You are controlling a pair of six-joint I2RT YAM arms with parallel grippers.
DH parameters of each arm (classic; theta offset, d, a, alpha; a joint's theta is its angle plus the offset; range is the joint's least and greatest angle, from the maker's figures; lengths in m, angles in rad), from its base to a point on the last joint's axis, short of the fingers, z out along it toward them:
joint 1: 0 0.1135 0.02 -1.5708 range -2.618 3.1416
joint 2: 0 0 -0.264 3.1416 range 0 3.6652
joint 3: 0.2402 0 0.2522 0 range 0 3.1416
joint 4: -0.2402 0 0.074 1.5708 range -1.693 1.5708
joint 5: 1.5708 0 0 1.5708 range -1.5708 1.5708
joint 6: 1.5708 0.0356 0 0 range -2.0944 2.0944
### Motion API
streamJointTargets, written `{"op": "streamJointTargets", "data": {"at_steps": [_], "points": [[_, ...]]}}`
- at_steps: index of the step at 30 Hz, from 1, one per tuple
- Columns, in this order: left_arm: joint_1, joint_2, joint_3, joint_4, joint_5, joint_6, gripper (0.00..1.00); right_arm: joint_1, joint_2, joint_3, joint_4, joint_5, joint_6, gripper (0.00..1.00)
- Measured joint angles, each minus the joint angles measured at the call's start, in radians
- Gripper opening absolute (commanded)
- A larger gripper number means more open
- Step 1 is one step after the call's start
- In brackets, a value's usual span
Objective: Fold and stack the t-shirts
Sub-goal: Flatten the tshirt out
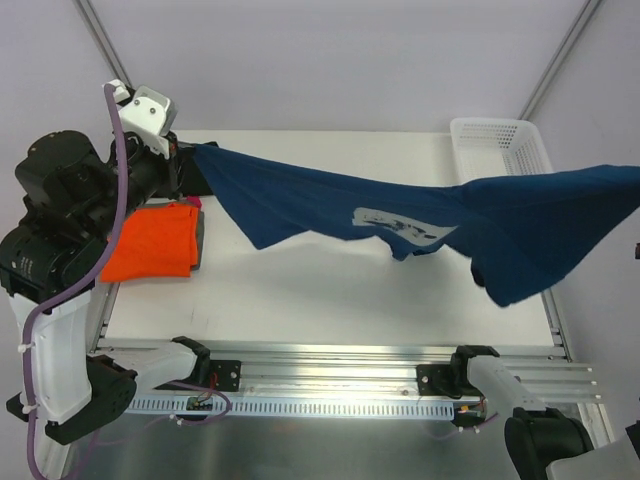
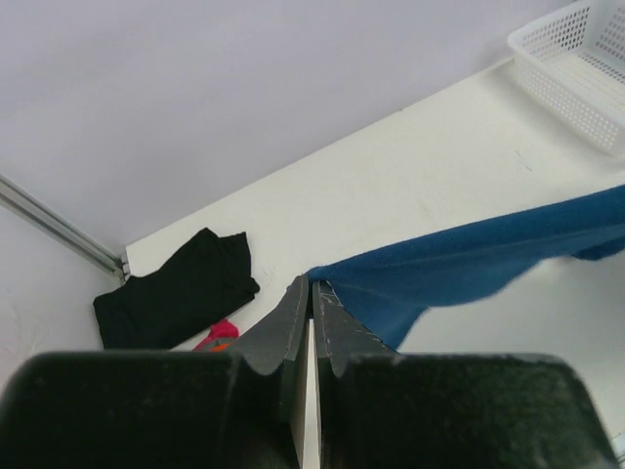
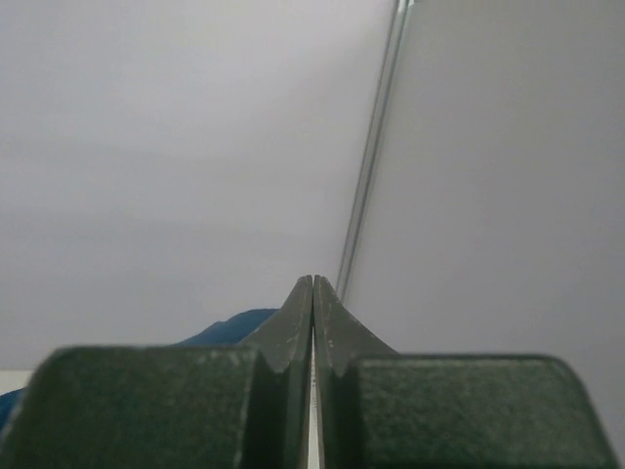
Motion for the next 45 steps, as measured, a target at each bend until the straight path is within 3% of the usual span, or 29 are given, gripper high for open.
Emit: {"op": "streamJointTargets", "data": {"at_steps": [5,11,14,20,28,36,45], "points": [[0.0,0.045,0.11,0.0,0.001,0.022,0.0,0.02,0.012,0.038,0.025,0.057,-0.061,0.01],[0.0,0.1,0.153,0.06,-0.002,0.072,0.0,0.098,0.101,0.054,0.185,0.127,-0.153,0.0],[0.0,0.098,0.066,0.129,-0.009,0.111,0.0,0.108,0.159,-0.005,0.286,0.136,-0.191,0.0],[0.039,0.121,-0.25,0.254,-0.018,0.143,0.0,0.109,0.223,-0.369,0.375,0.087,-0.222,0.0],[0.127,0.493,-0.409,0.304,0.001,0.097,0.0,0.117,0.573,-0.539,0.277,-0.016,-0.132,0.0],[0.16,0.805,-0.294,0.312,0.024,0.064,0.0,0.137,0.897,-0.374,0.256,-0.035,-0.103,0.0],[0.167,0.858,-0.231,0.398,-0.035,0.031,0.0,0.174,1.031,-0.224,0.356,0.029,-0.104,0.0]]}}
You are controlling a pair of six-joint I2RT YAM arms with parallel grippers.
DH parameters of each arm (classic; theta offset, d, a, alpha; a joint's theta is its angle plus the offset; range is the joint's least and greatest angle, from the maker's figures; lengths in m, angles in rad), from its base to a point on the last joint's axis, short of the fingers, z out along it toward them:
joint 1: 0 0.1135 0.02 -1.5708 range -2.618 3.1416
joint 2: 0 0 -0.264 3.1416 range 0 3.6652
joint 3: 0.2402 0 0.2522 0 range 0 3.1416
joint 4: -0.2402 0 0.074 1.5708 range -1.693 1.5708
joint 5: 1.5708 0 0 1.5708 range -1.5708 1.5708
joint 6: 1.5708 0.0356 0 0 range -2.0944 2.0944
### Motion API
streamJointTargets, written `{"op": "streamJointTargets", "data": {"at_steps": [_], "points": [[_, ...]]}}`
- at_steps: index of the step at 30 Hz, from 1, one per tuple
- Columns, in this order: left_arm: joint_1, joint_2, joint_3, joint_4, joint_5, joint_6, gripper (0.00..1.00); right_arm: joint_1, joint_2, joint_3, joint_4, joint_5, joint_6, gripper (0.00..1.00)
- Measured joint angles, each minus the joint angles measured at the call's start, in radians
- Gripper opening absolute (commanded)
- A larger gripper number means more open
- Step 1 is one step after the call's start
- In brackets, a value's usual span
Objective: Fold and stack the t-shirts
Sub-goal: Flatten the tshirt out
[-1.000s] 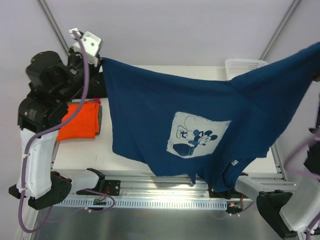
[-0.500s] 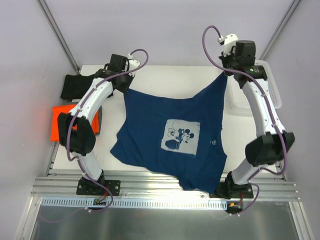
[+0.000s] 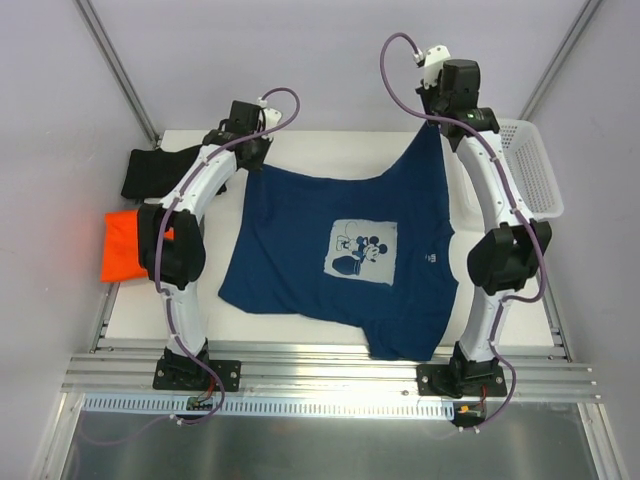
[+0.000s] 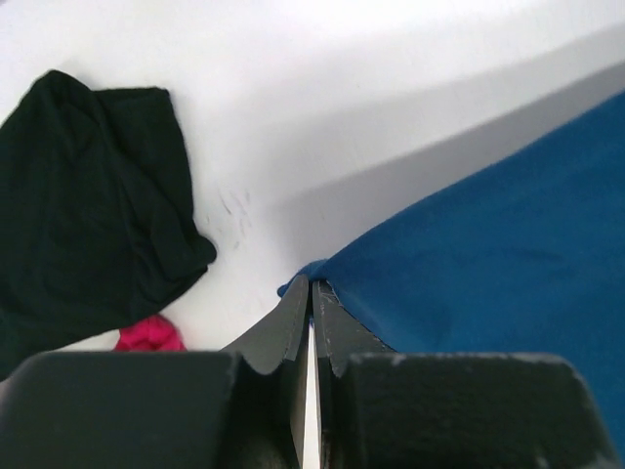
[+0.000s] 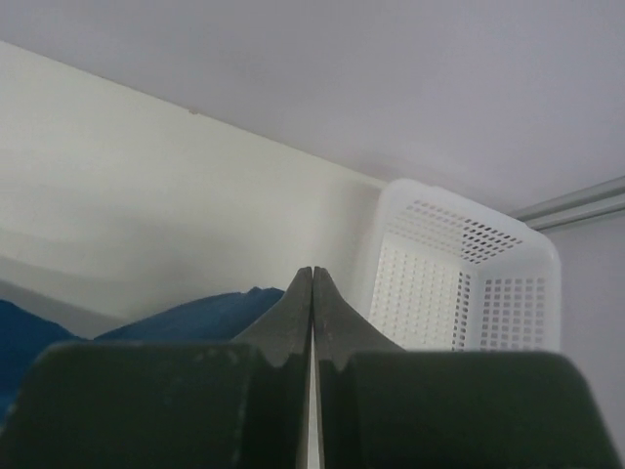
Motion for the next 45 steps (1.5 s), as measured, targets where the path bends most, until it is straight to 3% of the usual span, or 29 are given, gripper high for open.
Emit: {"op": "streamJointTargets", "data": {"at_steps": [6,16,22,30,33,37,45], "points": [[0.0,0.106,0.092,0.053,-0.069,-0.012,0.0,0.022,0.131,0.127,0.068,0.008,-0.006,0.0],[0.019,0.275,0.327,0.121,-0.217,-0.034,0.0,0.029,0.235,0.161,0.186,0.043,-0.022,0.0],[0.033,0.275,0.344,0.201,-0.258,-0.022,0.0,0.029,0.247,0.193,0.256,0.055,-0.059,0.0],[0.045,0.246,0.256,0.246,-0.253,-0.012,0.0,0.031,0.233,0.179,0.273,0.068,-0.077,0.01],[0.045,0.157,0.176,0.24,-0.222,-0.009,0.0,0.031,0.157,0.117,0.223,0.07,-0.078,0.0],[0.045,-0.076,0.056,0.205,-0.121,0.019,0.0,0.035,-0.02,0.064,0.098,0.069,-0.058,0.01],[0.02,-0.72,-0.102,0.177,0.097,0.114,0.0,0.043,-0.617,-0.01,-0.07,0.066,0.027,0.0]]}}
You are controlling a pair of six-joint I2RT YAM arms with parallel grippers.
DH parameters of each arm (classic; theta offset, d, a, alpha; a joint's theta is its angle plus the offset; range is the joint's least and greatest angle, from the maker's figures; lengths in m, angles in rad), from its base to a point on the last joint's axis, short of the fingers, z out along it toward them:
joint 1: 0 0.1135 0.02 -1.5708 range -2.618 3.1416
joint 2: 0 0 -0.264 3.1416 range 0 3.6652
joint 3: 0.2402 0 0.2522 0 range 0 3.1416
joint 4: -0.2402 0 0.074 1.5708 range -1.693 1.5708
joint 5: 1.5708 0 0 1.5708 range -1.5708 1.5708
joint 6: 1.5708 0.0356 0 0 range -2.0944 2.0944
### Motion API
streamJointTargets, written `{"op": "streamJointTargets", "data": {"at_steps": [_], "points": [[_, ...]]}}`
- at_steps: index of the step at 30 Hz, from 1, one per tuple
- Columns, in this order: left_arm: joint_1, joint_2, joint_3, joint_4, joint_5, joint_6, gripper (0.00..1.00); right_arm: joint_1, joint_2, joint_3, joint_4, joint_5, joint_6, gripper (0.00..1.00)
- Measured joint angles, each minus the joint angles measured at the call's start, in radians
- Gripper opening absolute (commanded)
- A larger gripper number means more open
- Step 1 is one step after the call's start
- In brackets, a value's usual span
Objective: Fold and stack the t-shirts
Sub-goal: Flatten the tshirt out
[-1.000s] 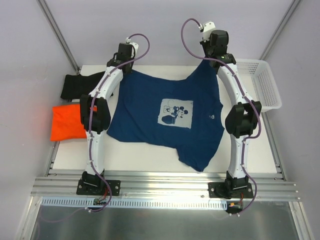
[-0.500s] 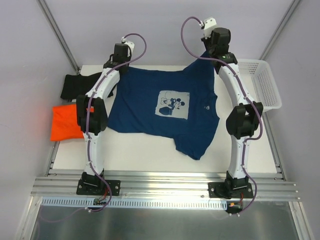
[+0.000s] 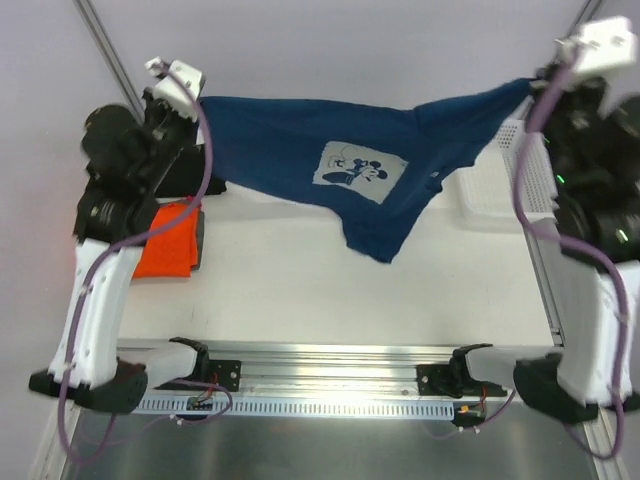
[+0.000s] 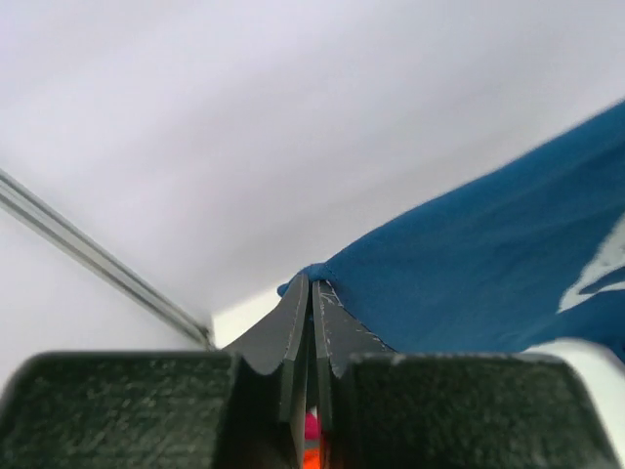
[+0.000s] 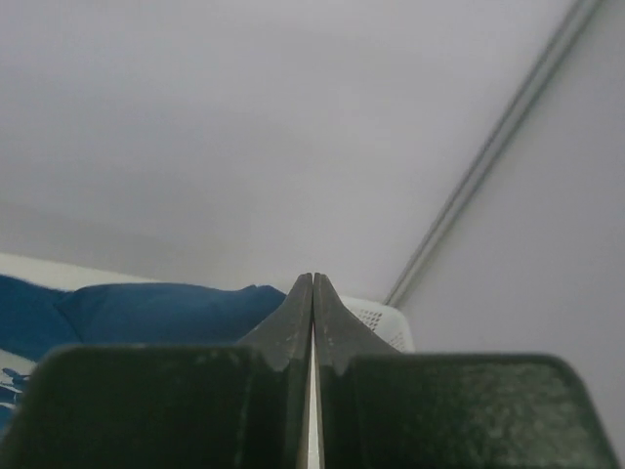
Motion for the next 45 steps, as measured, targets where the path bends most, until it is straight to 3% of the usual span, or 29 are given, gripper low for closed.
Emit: {"op": "streamJointTargets", "data": {"at_steps": [3,7,10,17,24,29,34,40,45], "points": [[-0.063,-0.165,-0.048,0.006,-0.002,0.051,0.0,-0.017,-0.191,-0.005,-0.026,0.002,-0.026,0.01],[-0.153,-0.233,-0.093,-0.001,-0.01,0.076,0.0,-0.042,-0.311,0.089,-0.047,0.019,-0.077,0.01],[-0.169,-0.224,-0.102,-0.032,-0.017,0.069,0.0,-0.064,-0.326,0.145,-0.045,0.045,-0.12,0.01],[-0.173,-0.164,-0.071,-0.053,-0.069,0.066,0.0,-0.071,-0.314,0.107,-0.029,0.08,-0.203,0.0],[-0.171,-0.098,-0.061,-0.017,-0.141,0.098,0.0,-0.082,-0.251,-0.117,0.131,0.027,-0.24,0.0],[-0.143,-0.004,-0.18,0.011,-0.147,0.115,0.0,-0.093,-0.054,-0.261,0.19,-0.035,-0.232,0.0],[-0.087,0.249,-0.233,0.04,-0.136,0.106,0.0,-0.095,0.281,-0.247,0.234,-0.058,-0.221,0.0],[-0.059,0.61,-0.025,0.066,-0.135,0.096,0.0,-0.098,0.692,0.114,0.204,-0.048,-0.227,0.0],[-0.053,0.69,0.198,0.083,-0.145,0.08,0.0,-0.093,0.68,0.187,0.217,-0.05,-0.207,0.0]]}}
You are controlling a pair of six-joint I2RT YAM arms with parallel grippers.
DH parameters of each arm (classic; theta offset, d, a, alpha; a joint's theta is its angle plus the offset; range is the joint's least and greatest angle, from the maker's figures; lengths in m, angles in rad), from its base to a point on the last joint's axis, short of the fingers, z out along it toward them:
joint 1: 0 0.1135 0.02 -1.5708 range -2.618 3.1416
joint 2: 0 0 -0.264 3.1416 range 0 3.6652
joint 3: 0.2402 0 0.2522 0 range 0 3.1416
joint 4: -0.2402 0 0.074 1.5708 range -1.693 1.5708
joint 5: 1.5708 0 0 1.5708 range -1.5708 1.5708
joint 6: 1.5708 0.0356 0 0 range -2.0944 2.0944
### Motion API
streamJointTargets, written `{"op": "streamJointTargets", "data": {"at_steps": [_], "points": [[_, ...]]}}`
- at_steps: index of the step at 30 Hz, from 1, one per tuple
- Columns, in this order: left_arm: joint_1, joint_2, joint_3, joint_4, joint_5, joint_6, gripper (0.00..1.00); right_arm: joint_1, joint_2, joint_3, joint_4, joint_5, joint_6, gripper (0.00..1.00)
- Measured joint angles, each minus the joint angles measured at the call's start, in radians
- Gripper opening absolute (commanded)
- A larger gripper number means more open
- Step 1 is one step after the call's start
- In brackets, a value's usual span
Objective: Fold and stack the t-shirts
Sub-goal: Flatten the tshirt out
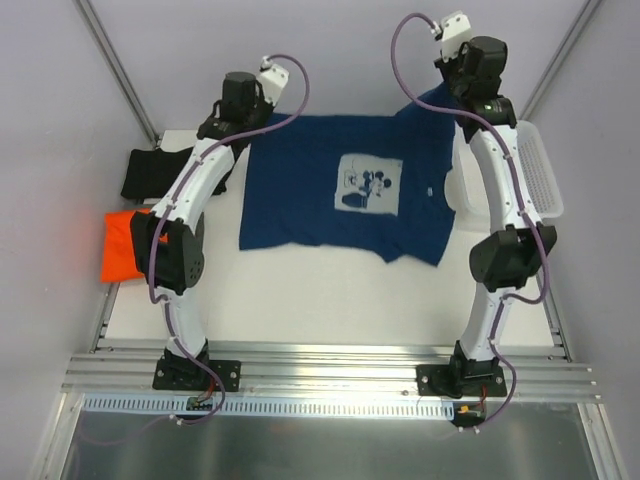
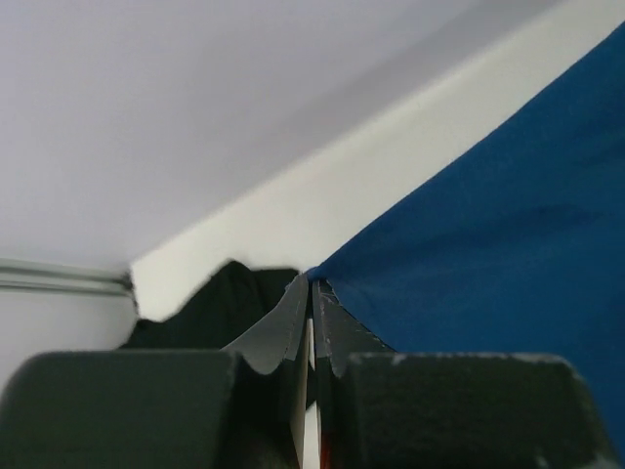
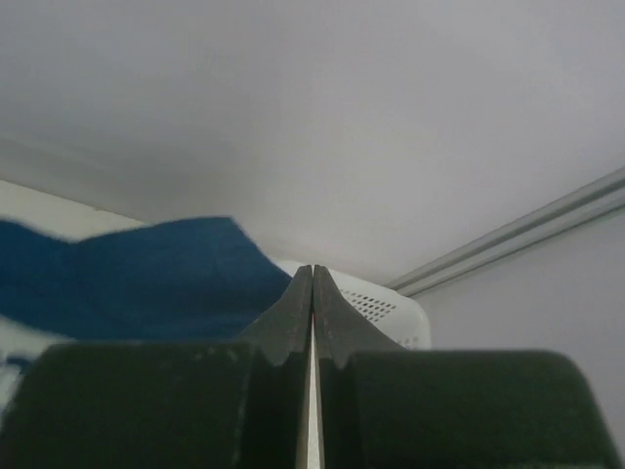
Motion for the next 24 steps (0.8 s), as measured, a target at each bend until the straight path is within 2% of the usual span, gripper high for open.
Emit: {"op": "streamJointTargets", "data": {"at_steps": [4,9,13,15,19,22,24], "points": [[0.0,-0.147,0.018,0.023,-0.042,-0.061,0.0,0.006,-0.239,-0.126,-0.085,-0.032,0.148,0.0],[0.019,-0.567,-0.188,0.019,-0.1,-0.208,0.0,0.008,-0.76,-0.402,-0.278,-0.156,0.419,0.01],[0.046,-0.835,-0.237,-0.082,-0.094,-0.358,0.0,0.002,-1.121,-0.585,-0.425,-0.215,0.497,0.0],[0.045,-0.904,-0.237,-0.133,-0.091,-0.425,0.0,-0.02,-1.21,-0.624,-0.475,-0.221,0.505,0.01],[0.092,-0.924,-0.326,-0.164,-0.082,-0.518,0.0,-0.06,-1.172,-0.682,-0.49,-0.233,0.517,0.0],[0.156,-0.789,-0.354,-0.201,-0.038,-0.549,0.0,-0.096,-0.985,-0.661,-0.471,-0.256,0.529,0.01],[0.187,-0.63,-0.305,-0.222,-0.01,-0.55,0.0,-0.141,-0.803,-0.558,-0.449,-0.275,0.533,0.0]]}}
